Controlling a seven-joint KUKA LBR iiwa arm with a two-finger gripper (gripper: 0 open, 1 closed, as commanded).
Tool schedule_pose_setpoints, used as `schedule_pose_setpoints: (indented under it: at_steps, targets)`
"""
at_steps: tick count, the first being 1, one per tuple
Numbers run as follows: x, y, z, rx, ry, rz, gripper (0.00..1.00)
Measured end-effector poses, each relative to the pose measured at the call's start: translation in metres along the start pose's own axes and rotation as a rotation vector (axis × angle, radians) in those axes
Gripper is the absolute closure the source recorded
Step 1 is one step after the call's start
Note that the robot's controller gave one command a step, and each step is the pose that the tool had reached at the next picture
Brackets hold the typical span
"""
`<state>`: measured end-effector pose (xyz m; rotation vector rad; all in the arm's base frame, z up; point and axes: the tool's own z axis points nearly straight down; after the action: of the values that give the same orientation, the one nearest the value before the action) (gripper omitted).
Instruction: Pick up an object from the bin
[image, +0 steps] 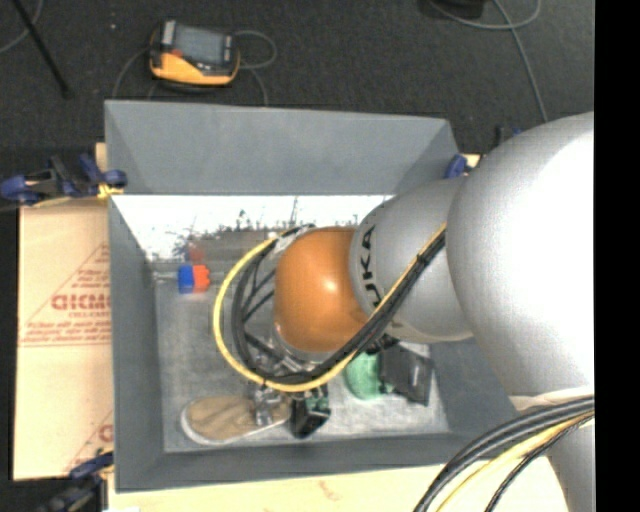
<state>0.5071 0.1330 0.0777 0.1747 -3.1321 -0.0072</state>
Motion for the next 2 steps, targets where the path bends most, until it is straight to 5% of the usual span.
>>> schedule_pose_setpoints:
  at_steps: [1, 2]
  targets:
    - [0.004, -0.002, -0.038, 0.004, 0.0, -0.021, 1.0]
    - [0.011, 0.009, -0.071, 0.004, -0.007, -0.018, 0.0]
